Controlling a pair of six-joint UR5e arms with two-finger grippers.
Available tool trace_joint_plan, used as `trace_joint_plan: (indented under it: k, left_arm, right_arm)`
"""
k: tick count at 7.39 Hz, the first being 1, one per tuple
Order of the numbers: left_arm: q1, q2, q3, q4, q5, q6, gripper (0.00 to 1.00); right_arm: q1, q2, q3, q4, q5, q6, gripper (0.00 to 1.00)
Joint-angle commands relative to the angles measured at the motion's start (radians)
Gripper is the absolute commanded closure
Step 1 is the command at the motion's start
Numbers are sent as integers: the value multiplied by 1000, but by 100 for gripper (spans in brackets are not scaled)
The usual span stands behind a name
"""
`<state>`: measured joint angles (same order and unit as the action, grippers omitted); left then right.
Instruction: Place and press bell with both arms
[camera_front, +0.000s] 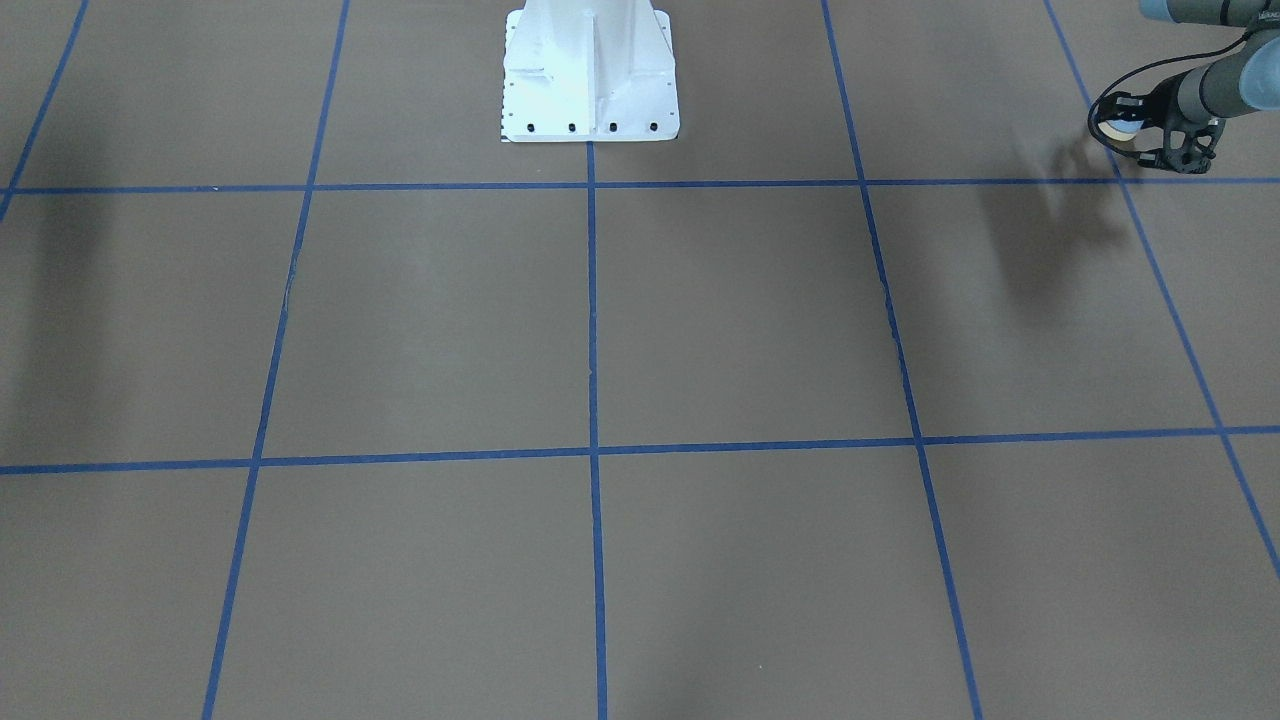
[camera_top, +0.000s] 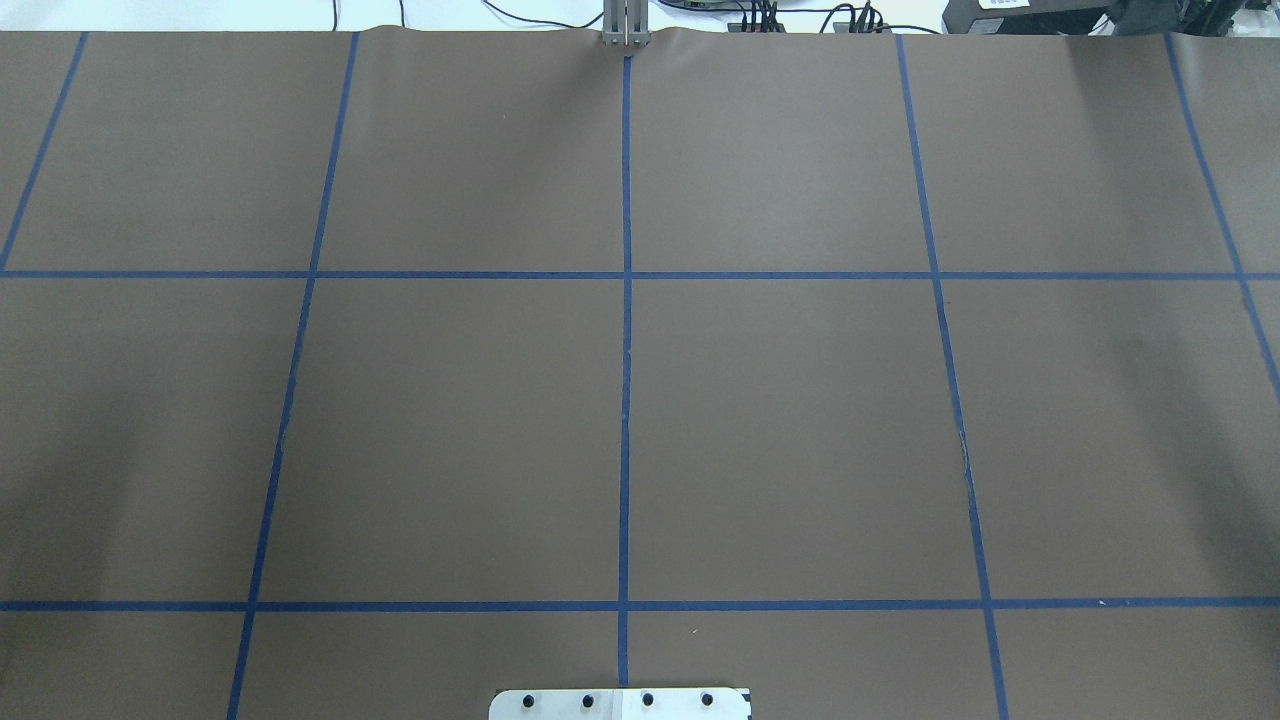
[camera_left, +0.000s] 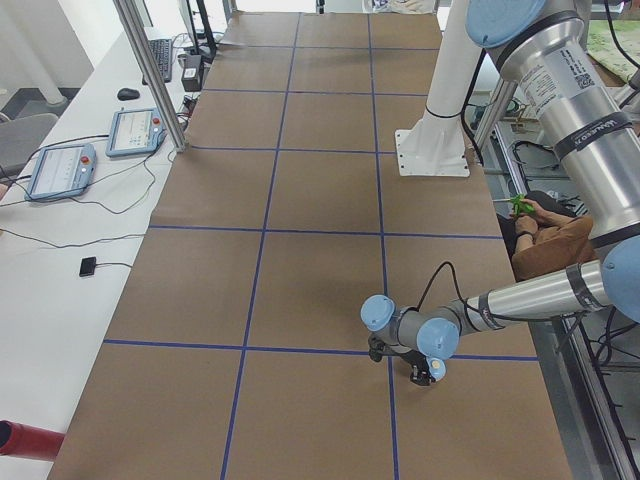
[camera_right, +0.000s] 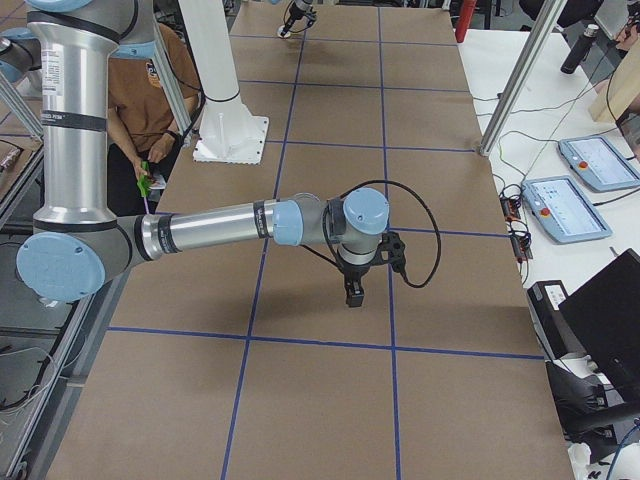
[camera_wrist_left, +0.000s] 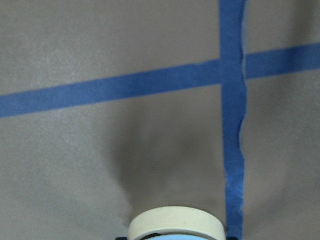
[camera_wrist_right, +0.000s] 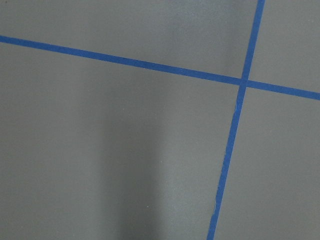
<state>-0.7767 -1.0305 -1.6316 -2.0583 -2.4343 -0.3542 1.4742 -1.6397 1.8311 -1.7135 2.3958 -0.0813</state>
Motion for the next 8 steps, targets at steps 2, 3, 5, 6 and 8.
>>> trace_joint_plan:
  k: [2,3,5,6,8]
  left_arm:
    - [-2,-5,-72,6,-144,-2,100]
    - [-10,-35,-123,73,-143,-5,100]
    - [-71,-199,-252,379,-132,-2,100]
    - [-113,-273,-281,461,-131,1,100]
    - [-136,-444,-286,562,-115,0,100]
  right_arm:
    - [0,1,0,0,3,0,0]
    - [0,1,0,0,3,2,0]
    - [0,1,-3,0,3,2,0]
    - [0,1,-3,0,5,2,0]
    - [0,3,-3,0,5,2,0]
